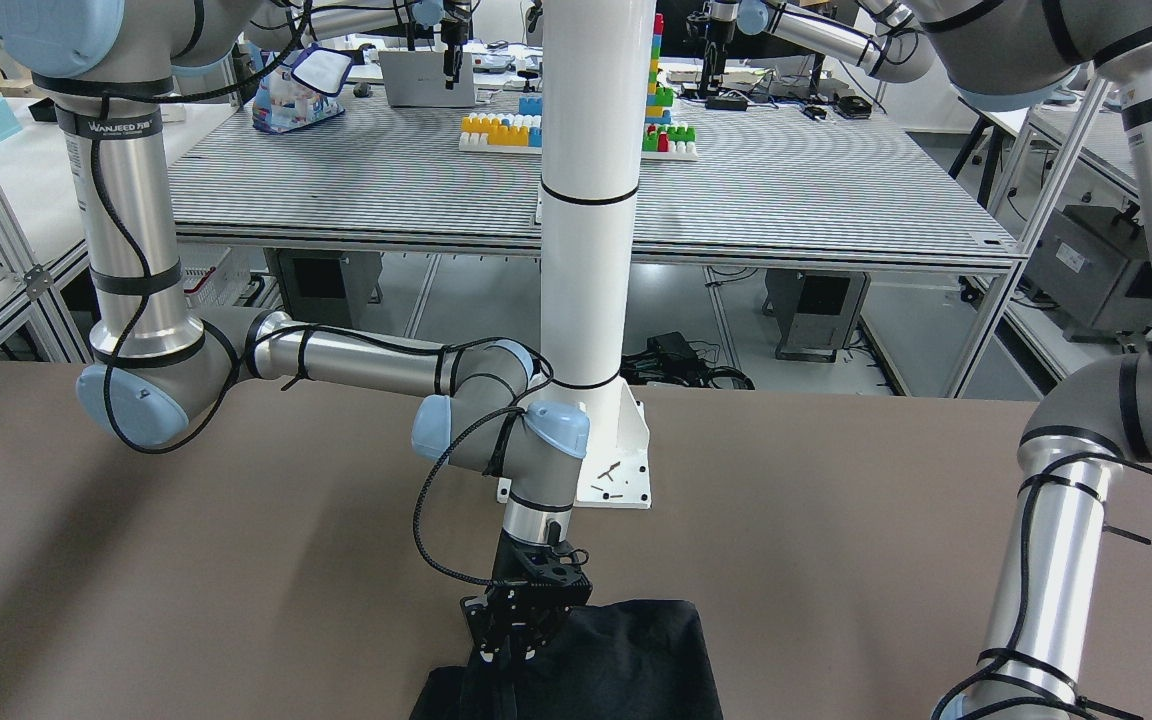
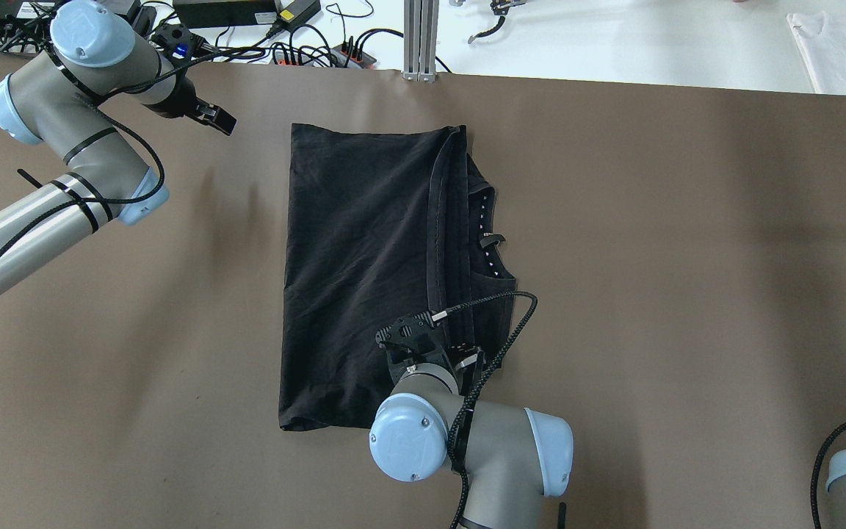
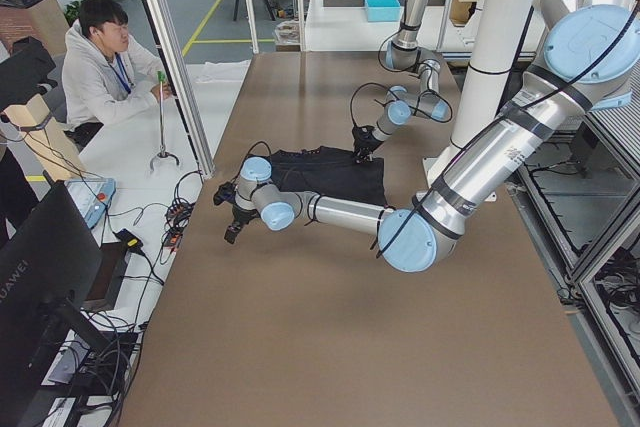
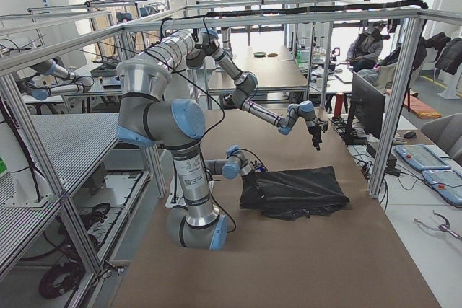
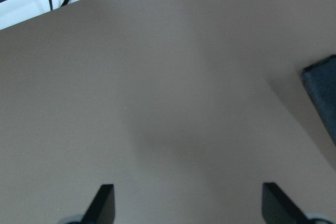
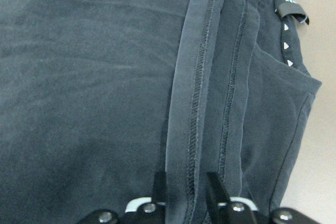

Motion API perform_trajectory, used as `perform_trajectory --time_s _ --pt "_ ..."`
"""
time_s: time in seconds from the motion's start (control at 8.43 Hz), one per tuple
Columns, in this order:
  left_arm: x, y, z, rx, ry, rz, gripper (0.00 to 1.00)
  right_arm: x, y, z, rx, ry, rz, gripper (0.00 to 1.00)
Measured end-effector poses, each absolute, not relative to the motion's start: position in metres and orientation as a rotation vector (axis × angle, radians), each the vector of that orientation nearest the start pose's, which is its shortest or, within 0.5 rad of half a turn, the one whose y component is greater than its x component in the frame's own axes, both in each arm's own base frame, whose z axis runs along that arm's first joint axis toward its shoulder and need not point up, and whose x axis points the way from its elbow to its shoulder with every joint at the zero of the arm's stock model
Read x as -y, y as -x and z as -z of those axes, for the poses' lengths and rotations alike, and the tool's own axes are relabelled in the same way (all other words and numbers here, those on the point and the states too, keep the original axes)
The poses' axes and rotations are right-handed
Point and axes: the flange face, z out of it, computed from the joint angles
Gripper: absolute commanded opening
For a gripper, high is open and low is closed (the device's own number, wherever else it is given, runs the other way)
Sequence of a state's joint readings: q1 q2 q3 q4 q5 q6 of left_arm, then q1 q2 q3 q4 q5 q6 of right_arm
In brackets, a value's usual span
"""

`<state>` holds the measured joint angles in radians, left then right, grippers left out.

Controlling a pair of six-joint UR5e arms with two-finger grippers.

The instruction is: Fold clothes

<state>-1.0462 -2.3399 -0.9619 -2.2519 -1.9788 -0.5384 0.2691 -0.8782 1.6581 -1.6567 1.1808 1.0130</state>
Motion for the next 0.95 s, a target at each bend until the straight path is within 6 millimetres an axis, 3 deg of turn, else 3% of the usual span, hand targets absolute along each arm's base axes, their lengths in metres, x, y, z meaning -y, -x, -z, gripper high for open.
perform_trajectory --time_s 0.24,0.71,0.95 --pt "0.754 -0.328 -0.392 -0.751 -0.52 -0.159 1.0 0.346 0.614 -0.219 0.481 -0.62 0.138 0.01" --pt "0.754 -0.328 -0.393 -0.75 -0.518 -0.159 1.0 0.342 0.614 -0.22 0.486 -0.619 0.142 0.0" --pt "0.754 -0.329 -0.394 -0.75 -0.519 -0.159 1.0 0.336 0.593 -0.229 0.499 -0.618 0.143 0.0"
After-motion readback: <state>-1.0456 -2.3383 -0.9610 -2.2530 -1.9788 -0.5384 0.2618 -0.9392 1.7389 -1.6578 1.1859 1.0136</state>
